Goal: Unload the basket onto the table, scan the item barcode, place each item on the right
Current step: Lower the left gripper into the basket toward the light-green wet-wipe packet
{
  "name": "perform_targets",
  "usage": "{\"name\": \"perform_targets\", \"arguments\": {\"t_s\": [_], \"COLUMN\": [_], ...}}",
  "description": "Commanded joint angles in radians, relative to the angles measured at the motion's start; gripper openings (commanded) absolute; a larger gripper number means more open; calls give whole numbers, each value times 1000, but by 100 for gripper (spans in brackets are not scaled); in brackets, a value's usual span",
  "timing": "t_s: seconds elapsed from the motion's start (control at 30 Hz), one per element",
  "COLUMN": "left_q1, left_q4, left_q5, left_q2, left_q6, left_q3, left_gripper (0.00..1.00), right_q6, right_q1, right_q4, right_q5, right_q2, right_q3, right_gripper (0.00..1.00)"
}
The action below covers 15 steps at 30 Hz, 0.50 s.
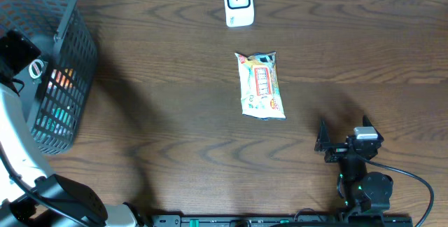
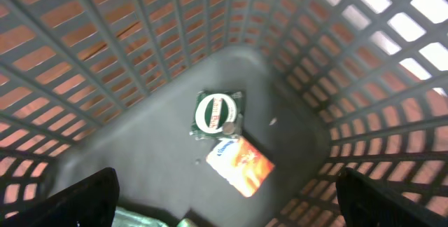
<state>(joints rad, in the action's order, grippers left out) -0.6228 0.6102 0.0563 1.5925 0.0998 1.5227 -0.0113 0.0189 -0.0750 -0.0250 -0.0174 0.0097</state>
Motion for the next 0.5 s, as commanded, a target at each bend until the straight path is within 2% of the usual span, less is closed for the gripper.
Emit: {"name": "perform_targets", "arguments": {"t_s": [0.0, 0.47], "left_q1": [-3, -85], "left_q4": [11, 89], "left_q5": [-66, -76], "left_q2": [30, 151], "left_q6": [-14, -13], "left_q3": [13, 13], "left_gripper": [98, 98], "right_q6": [3, 3], "right_q1": [6, 6], "right_q4": [-2, -2], "right_q5": [7, 7], "right_q2": [4, 4], "right_q3": [-3, -3], "right_gripper": [99, 99]}}
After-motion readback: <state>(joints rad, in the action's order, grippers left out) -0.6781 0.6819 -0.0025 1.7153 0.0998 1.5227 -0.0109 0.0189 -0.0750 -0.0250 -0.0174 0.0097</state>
